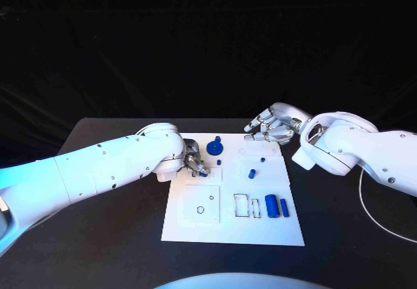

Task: Assemble the parts on the task board

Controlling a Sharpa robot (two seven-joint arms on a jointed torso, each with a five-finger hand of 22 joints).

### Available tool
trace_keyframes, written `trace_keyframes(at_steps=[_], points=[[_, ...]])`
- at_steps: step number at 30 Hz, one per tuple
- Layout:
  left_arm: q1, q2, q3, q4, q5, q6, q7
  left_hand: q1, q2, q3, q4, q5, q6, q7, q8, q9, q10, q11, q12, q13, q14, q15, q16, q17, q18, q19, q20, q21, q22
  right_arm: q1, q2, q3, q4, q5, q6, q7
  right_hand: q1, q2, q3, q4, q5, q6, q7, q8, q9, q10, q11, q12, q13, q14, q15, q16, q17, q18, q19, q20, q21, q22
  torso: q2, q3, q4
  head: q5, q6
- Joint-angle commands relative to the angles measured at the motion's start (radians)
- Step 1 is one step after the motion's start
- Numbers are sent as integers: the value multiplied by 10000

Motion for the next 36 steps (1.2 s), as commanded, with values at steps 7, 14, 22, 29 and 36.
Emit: trace_keyframes(at_steps=[7,14,22,29,36], points=[[-77,69,-58,-168,-27,517,-92,-685,318,1418,-1100,-26,257,-214,281,56,227,-140,327,227,1038,-134,30,2630,-168,82,-50,48,737,-15,5,-1,-7,88,176,149,-169,137,-118,285,-29,14,1,71,10,-71,-17,-7,-30,386,19,-101,-27,110,-91,-12,-63,-44,1,5,10,-12,-3],[-73,179,-53,-281,-27,572,-116,-1458,456,1007,-546,-46,439,-290,372,5,364,-198,533,414,1038,-187,30,2630,-182,114,-105,77,799,-17,-6,-2,0,81,177,149,-191,141,-146,322,-27,12,-1,74,10,-72,-17,-1,-31,386,18,-111,-35,109,-86,-13,-66,-43,2,7,0,15,4],[-72,337,-54,-468,-27,693,-140,-1813,400,537,-385,-65,544,-332,354,-95,394,-233,571,449,1038,-221,30,2630,-174,104,-139,43,789,-17,-6,-2,14,97,210,175,-258,162,-243,450,-84,13,-8,87,12,-73,-20,18,-41,389,16,-133,-49,114,-89,-14,-88,-70,4,2,-10,7,12],[-74,464,-94,-663,-27,781,-149,-2028,320,67,-294,-64,643,-349,317,-198,398,-247,554,432,1038,-233,30,2630,-179,113,-155,41,814,-18,-34,-2,47,145,296,278,-196,219,-282,495,-207,34,-18,112,16,-115,-29,-22,-96,378,9,-195,-112,129,-124,-20,-137,-147,-1,5,4,-18,-3],[-76,507,-122,-735,-35,791,-143,-2205,277,-279,-185,-58,744,-367,291,-285,431,-262,560,440,1038,-241,30,2630,-185,127,-163,50,844,-18,-39,-2,52,151,326,303,-135,240,-289,491,-240,20,-17,110,13,-149,-31,-64,-140,375,6,-216,-130,134,-135,-22,-154,-173,0,-1,3,-30,-10]])
